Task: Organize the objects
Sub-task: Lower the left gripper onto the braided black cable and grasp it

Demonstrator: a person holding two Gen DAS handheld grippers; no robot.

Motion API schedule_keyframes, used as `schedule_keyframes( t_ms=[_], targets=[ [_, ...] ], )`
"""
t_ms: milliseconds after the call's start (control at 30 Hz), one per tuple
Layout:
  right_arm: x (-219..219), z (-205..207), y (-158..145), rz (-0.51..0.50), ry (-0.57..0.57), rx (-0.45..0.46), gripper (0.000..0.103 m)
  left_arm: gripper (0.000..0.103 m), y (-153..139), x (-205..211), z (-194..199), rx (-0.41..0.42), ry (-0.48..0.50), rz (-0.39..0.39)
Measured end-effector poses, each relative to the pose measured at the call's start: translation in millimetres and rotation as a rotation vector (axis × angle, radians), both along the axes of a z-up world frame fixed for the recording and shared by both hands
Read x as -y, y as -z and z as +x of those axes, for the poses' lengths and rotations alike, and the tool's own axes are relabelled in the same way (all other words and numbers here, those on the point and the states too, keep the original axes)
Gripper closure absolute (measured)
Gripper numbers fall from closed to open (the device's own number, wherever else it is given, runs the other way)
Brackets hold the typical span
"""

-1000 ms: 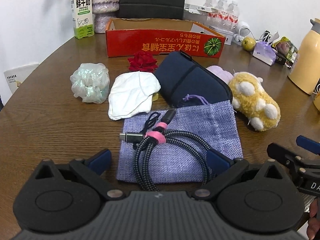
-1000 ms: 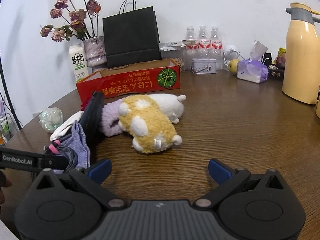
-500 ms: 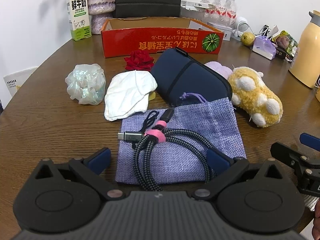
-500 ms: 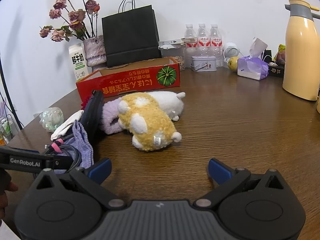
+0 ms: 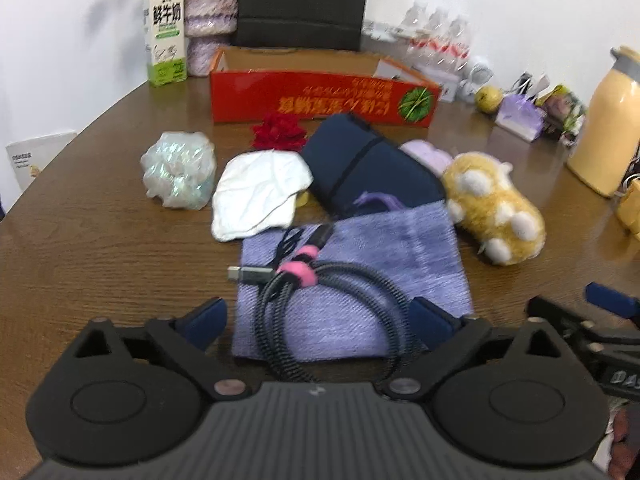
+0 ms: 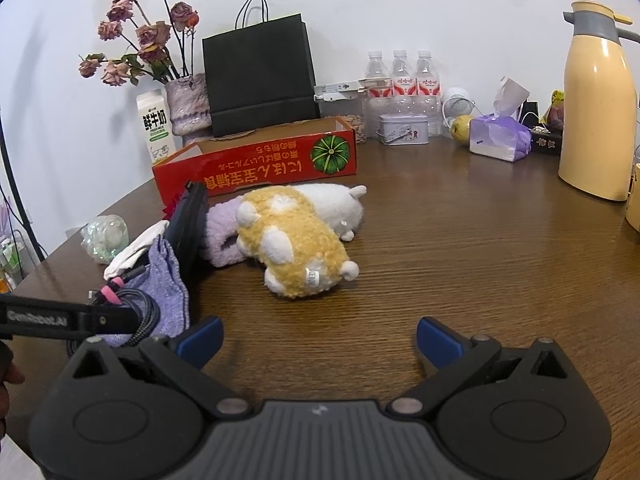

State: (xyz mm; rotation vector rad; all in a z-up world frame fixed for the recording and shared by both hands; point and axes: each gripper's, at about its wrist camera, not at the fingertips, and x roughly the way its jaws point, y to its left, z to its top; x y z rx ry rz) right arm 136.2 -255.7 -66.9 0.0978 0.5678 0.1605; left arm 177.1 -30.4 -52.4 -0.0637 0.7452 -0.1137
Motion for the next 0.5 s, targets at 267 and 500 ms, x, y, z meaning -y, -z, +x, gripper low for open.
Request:
schedule_keyframes(
  t_ms=[267, 500],
  targets=[
    [0, -1, 0, 0.002, 0.002, -0.001, 0.0, 0.0, 2, 21, 7, -0.049, 0.023, 0.099],
    [5, 0, 3, 0.011, 0.016, -0.011, 0.0, 0.0, 14, 20, 5, -0.027, -0.012, 0.1]
  ],
)
